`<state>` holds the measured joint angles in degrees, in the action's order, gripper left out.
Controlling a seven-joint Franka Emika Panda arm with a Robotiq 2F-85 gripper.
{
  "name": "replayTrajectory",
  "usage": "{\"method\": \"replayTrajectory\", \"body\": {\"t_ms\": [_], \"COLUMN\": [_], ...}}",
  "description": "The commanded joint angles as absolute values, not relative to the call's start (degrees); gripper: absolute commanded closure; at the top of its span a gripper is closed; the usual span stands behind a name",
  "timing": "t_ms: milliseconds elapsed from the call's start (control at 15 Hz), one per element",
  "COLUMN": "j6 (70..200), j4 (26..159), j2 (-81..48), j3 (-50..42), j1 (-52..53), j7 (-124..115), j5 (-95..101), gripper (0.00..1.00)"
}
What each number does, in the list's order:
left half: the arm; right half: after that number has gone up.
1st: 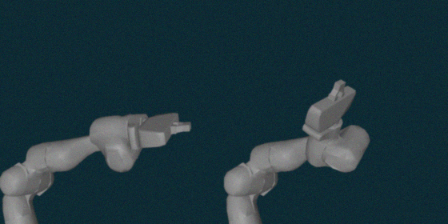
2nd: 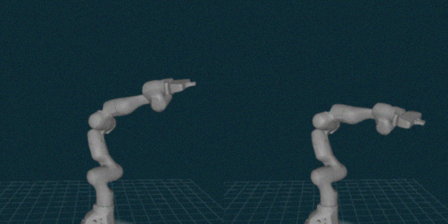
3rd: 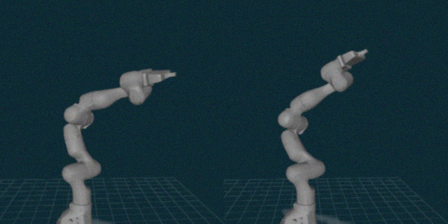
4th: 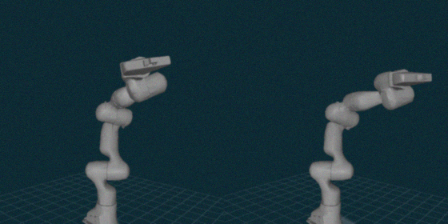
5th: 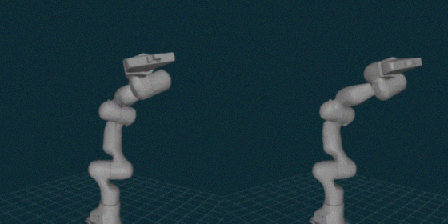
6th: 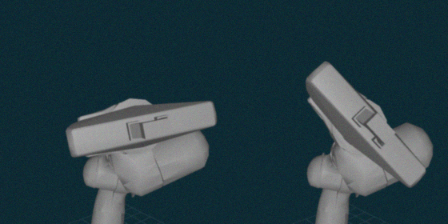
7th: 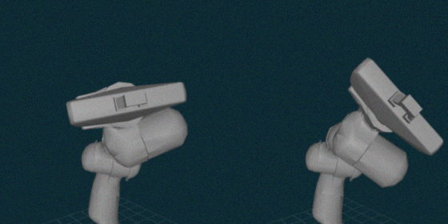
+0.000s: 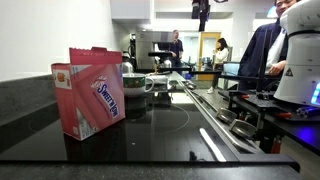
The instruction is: Pick up the cup and move it slightly backwards.
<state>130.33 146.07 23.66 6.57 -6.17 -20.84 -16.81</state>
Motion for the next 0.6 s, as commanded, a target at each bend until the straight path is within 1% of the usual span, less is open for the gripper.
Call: {"method": "replayTrajectory", "body": {"t_ms": [0, 67, 200, 533], "j6": [136.63, 140.06, 141.44, 137.59], "j4": [140.51, 139.32, 135.94, 125.51], "j2": [13.40, 10.40, 4.66, -8.39], "j3": [5.82, 5.44, 3.89, -0.63], "j1": [-8.28, -8.77, -8.61, -6.78], "j7": [-29.87, -32.86, -36.11, -34.01], "j5": [-13.56, -13.20, -12.19, -14.34], "gripper": [0.00, 0.00, 0.00, 0.00]}}
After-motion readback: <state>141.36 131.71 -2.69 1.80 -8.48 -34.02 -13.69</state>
